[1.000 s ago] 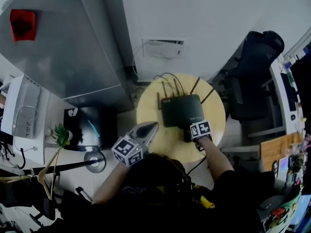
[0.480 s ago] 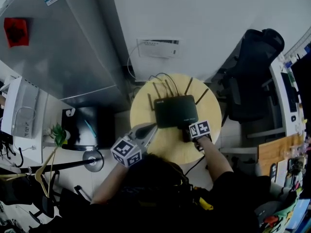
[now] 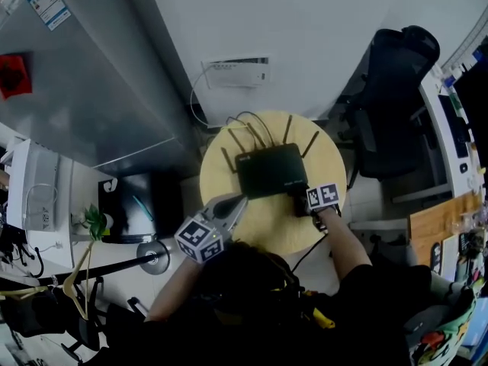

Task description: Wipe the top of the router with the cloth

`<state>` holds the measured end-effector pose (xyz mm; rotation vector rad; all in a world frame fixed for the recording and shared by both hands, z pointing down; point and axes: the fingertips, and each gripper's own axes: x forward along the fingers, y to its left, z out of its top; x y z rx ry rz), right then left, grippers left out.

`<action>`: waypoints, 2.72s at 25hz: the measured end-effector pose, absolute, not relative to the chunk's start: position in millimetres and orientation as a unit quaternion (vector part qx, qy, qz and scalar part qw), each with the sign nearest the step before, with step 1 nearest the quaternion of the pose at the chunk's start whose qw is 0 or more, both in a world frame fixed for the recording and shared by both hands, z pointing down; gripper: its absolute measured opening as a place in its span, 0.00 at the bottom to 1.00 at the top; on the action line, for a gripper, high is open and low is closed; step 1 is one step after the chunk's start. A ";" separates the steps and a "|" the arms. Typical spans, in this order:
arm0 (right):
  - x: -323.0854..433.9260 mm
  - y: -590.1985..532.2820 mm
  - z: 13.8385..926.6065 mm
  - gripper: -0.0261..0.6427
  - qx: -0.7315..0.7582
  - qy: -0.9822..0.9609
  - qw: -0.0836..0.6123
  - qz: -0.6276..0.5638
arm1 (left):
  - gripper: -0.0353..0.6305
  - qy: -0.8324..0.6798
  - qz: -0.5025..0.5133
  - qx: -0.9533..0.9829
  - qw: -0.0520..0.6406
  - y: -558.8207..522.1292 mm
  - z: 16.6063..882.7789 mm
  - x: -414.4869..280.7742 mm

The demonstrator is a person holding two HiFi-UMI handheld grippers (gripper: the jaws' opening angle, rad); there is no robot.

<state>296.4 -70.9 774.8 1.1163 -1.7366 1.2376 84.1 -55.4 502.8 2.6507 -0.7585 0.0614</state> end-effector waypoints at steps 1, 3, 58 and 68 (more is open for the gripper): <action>300.0 -70.5 774.8 0.14 0.437 -0.671 0.359 0.480 | 0.05 -0.269 0.022 0.944 0.191 -55.6 502.6 84.1; 306.5 -70.9 774.8 0.14 0.444 -0.666 0.361 0.480 | 0.05 -0.267 0.022 0.944 0.192 -56.2 502.7 83.4; 324.8 -137.6 743.4 0.14 0.186 -0.670 0.718 0.032 | 0.05 -0.337 0.035 0.913 0.226 -68.5 529.2 15.9; 327.4 -104.4 745.0 0.14 0.180 -0.665 0.723 0.050 | 0.05 -0.323 0.025 0.921 0.218 -64.2 522.6 17.3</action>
